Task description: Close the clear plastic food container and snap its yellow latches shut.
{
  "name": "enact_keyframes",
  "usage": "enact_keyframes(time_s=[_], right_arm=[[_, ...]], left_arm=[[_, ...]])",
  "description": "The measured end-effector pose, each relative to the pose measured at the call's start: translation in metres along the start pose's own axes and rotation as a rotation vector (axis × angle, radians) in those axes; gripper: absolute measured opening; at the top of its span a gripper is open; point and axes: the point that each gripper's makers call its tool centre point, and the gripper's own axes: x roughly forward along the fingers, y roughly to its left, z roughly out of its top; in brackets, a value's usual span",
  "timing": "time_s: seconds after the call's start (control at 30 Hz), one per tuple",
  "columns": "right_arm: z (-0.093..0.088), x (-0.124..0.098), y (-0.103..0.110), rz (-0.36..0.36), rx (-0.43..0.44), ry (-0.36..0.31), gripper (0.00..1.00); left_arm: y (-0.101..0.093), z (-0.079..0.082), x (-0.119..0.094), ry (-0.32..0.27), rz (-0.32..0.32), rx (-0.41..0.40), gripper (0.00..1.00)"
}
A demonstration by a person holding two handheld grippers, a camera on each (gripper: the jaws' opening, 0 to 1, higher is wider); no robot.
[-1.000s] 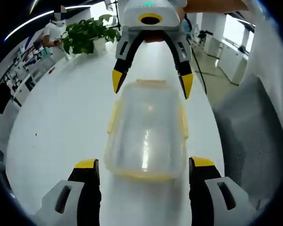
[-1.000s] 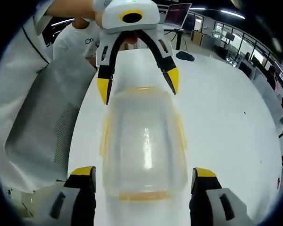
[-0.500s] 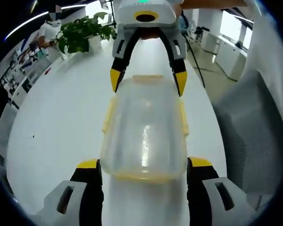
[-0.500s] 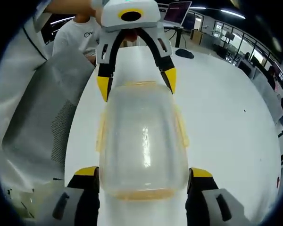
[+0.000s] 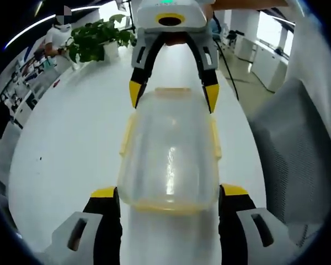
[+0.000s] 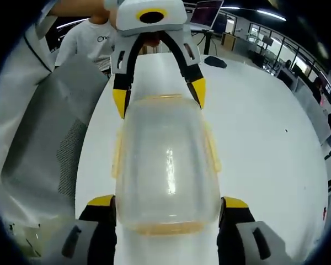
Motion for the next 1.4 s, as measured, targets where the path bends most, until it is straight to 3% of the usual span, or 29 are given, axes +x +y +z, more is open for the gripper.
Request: enact_keyframes(time_s=[1.4], right_arm=[[0.102,0.054,-0.004,0.022,-0.045,0.010,0.75]], left_arm=[[0.013,-0.096,-0.065,0.017,0.027,-0.041,0.69]])
